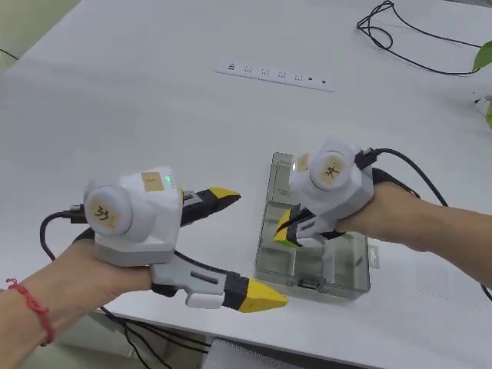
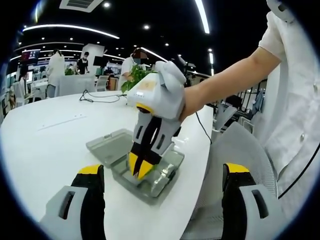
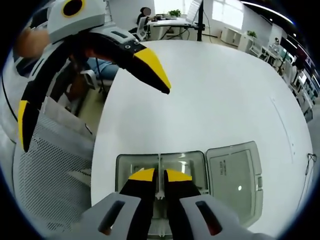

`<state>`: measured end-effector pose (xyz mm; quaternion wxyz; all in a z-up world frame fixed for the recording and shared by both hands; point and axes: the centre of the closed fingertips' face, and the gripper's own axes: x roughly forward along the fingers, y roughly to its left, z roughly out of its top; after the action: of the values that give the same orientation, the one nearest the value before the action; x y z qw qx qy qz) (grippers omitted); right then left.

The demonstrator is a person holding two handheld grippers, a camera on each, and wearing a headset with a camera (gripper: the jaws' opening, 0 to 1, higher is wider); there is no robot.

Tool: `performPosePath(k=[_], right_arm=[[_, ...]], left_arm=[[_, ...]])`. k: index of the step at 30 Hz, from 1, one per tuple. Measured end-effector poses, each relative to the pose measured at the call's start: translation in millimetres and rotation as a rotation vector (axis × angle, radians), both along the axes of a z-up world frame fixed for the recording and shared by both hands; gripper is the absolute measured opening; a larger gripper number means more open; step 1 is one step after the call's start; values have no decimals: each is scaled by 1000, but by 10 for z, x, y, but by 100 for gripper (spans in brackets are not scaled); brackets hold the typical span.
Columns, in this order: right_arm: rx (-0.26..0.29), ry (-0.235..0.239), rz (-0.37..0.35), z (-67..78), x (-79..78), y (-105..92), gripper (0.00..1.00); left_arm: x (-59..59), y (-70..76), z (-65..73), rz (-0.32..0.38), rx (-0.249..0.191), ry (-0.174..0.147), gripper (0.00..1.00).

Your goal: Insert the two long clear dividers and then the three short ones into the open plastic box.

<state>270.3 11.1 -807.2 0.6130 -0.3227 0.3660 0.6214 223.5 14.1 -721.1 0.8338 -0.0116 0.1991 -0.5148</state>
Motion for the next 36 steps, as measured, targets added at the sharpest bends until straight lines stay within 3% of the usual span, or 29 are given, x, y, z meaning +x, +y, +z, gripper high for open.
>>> performPosePath(k=[19, 27, 36], right_arm=[[145, -18, -117, 610, 141, -272, 25], [142, -34, -148, 710, 120, -606, 30], [103, -41, -209, 717, 44, -1068, 33]], left_arm=[[25, 26, 10, 8, 26, -5, 100], [11, 4, 30, -1, 34, -13, 100], [-10, -19, 46, -7, 38, -16, 100]])
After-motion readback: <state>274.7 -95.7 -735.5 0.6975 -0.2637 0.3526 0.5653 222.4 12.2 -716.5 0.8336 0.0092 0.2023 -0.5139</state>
